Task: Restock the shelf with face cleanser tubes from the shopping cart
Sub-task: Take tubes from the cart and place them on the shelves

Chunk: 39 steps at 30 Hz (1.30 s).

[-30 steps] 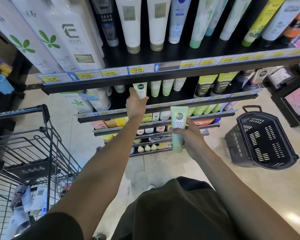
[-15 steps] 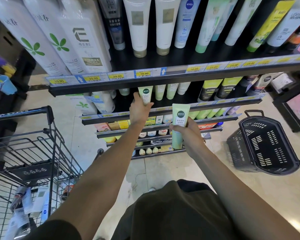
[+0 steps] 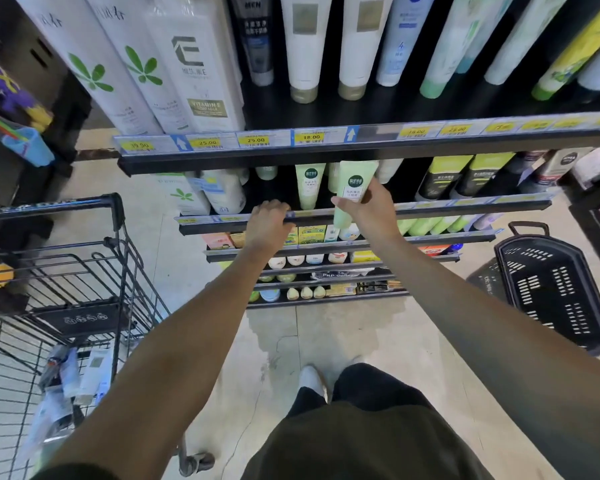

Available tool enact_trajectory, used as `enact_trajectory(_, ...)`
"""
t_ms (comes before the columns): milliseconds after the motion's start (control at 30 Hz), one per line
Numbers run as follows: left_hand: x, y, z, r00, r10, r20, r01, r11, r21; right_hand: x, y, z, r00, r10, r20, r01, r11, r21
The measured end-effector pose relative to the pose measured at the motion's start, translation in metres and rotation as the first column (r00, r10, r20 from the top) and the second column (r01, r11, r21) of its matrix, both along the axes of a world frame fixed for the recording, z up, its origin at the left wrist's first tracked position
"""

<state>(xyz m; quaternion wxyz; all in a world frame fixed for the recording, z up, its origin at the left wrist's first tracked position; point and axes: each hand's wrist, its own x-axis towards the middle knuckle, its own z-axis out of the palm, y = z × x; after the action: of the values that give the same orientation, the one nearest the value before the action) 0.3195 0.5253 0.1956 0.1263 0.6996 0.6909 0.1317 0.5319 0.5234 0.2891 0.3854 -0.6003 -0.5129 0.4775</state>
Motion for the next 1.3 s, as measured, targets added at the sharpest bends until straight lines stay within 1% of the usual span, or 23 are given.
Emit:
enact_trajectory(167, -0.001, 0.002, -0.006, 0.999, 0.034, 0.017, -0.035, 0.998, 0.053, -0.007, 0.022, -0.006, 0.999, -0.040, 0.035, 0.038, 0.998, 0.058)
enact_trajectory(367, 0.001, 0.004, -0.015, 0.998, 0.070, -0.003, -0.070, 0.993, 0.094, -0.006, 0.037, -0.019, 0.996, -0.054, 0.067, 0.051, 0.997, 0.052)
enact_trajectory(467, 0.000, 0.004, -0.020, 0.997, 0.078, -0.003, -0.077, 0.991, 0.110, -0.005, 0.045, -0.024, 0.995, -0.028, 0.092, 0.024, 0.998, 0.052)
enact_trajectory(733, 0.002, 0.003, -0.022, 0.996, 0.085, 0.005, -0.085, 0.989, 0.119, -0.009, 0.063, -0.047, 0.973, 0.066, 0.222, -0.075, 0.997, 0.031)
enact_trajectory(1000, 0.004, 0.003, -0.022, 0.995, 0.098, 0.011, -0.099, 0.987, 0.124, -0.015, 0.070, -0.053, 0.969, -0.028, 0.246, 0.020, 0.999, 0.034)
enact_trajectory(1067, 0.004, 0.003, -0.022, 0.994, 0.104, 0.013, -0.105, 0.987, 0.126, -0.017, 0.067, -0.054, 0.970, -0.033, 0.240, 0.025, 0.999, 0.036)
enact_trajectory(1300, 0.004, 0.002, -0.022, 0.995, 0.097, 0.010, -0.098, 0.986, 0.134, -0.017, 0.062, -0.050, 0.957, -0.012, 0.290, 0.004, 1.000, 0.026)
